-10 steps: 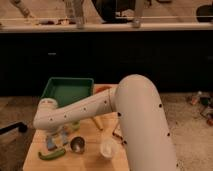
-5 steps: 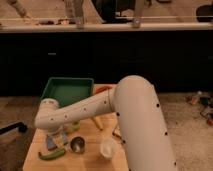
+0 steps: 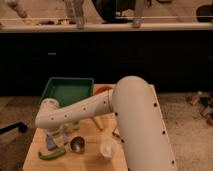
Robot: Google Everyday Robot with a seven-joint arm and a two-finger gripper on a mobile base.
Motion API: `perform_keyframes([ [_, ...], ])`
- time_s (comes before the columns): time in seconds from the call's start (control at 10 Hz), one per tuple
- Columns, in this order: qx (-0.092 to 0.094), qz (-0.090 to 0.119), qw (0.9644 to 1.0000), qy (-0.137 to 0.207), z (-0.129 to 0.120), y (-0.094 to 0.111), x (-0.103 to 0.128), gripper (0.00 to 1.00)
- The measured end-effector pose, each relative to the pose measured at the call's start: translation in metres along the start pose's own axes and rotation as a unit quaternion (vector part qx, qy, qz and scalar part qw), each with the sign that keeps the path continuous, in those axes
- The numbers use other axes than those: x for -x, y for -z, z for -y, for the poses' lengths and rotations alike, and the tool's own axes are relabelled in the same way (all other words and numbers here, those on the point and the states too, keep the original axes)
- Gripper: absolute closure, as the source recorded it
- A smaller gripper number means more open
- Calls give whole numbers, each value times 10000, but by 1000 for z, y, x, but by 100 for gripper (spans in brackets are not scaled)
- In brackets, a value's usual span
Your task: Place sponge in tray
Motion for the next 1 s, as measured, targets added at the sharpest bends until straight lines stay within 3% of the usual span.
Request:
perform_keyframes([
  [0.5,75,-13,10000,37,0,-2,1,92],
  [0.6,82,-42,10000,38,0,-2,0,98],
  [1.0,-45,-110,9999,-79,4,9,-5,100],
])
